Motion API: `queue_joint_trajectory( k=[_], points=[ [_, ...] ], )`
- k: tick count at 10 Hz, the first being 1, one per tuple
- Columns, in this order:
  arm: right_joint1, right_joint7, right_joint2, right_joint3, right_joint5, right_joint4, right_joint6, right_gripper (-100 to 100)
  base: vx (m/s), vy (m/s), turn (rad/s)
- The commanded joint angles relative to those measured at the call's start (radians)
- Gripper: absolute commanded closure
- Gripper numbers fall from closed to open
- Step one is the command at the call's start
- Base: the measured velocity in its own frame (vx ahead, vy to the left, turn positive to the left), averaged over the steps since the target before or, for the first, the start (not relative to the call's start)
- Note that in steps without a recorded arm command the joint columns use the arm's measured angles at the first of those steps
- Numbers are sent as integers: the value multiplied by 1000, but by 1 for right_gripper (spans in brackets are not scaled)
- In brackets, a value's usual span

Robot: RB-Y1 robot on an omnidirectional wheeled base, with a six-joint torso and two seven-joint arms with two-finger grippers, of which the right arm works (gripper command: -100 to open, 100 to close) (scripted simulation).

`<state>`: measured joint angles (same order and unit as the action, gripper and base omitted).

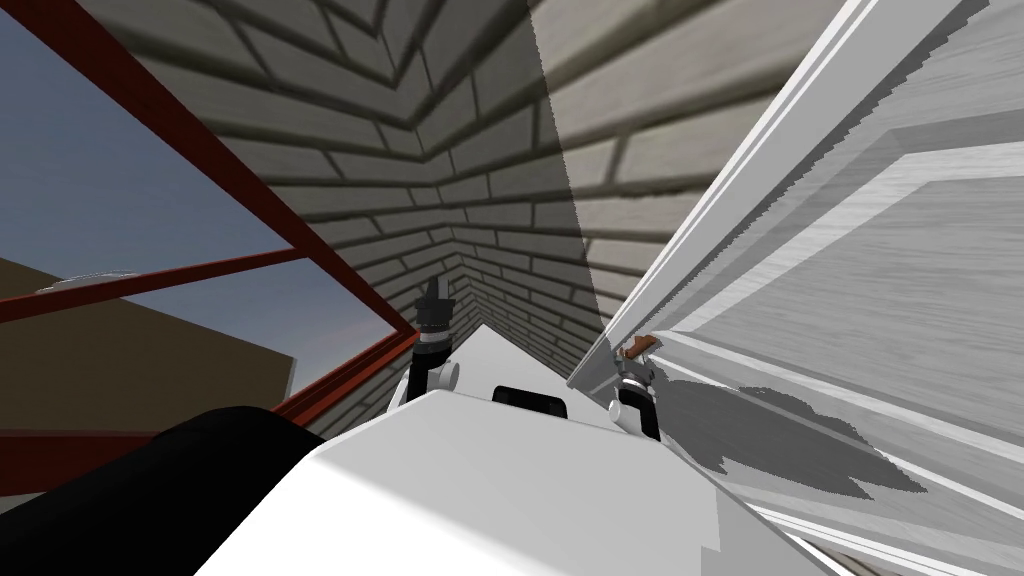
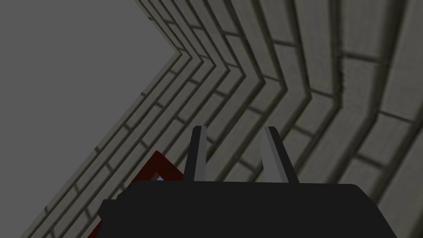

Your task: Pull the door open

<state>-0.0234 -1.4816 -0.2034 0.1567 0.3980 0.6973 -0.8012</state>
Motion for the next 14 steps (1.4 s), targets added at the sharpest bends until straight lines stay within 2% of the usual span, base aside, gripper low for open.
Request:
queue_joint_trajectory(
  k=[1,5,14],
  points=[
    [0,1,0,0,0,2,2,100,-10,-7,-7],
    [0,1,0,0,0,2,2,100,-2,-1,3],
    [28,-97,-43,-95,-54,27,-2,100,-190,-12,82]
  ],
)
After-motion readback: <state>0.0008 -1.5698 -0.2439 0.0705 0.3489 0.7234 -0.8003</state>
